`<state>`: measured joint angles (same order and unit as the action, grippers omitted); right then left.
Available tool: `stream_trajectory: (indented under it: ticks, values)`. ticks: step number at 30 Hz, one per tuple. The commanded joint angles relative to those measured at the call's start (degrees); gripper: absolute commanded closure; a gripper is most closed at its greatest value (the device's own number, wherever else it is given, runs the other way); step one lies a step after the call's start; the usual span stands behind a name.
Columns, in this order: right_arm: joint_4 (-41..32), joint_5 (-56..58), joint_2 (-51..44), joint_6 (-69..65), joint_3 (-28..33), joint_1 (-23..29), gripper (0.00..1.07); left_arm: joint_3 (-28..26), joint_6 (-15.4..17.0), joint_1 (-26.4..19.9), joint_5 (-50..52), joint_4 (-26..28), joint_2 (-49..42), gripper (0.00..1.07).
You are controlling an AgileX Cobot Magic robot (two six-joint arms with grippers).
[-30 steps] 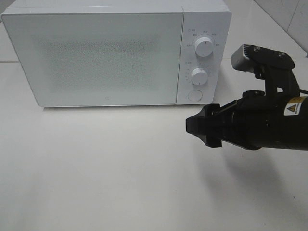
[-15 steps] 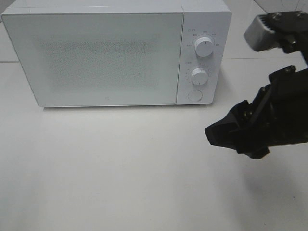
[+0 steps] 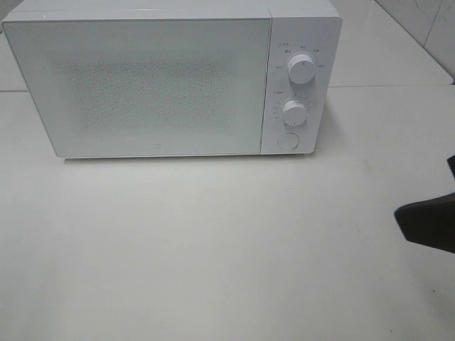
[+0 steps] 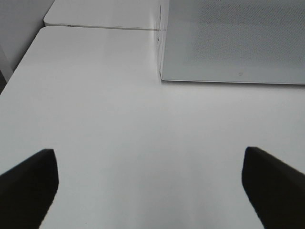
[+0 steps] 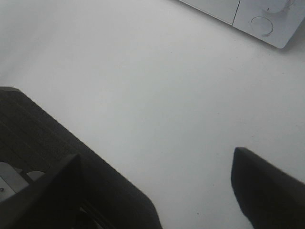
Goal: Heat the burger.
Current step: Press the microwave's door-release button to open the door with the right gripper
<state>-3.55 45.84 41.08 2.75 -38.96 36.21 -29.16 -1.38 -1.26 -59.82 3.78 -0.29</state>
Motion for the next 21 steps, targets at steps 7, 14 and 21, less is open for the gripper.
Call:
stream_trajectory:
  ticks: [7, 14, 21]
  values:
    - [0.97, 7.22, -12.89, -0.34, -0.29, -13.81, 0.31, 0.29, 0.17, -0.11, 0.4, 0.52, -1.2, 0.06]
    - [2.23, 9.17, -20.28, -0.4, -0.23, -20.45, 0.31, 0.29, 0.17, -0.11, 0.4, 0.52, -1.2, 0.06]
    - [2.29, 9.74, -30.71, -1.78, 5.16, -26.47, 0.31, 0.29, 0.17, -0.11, 0.4, 0.52, -1.2, 0.06]
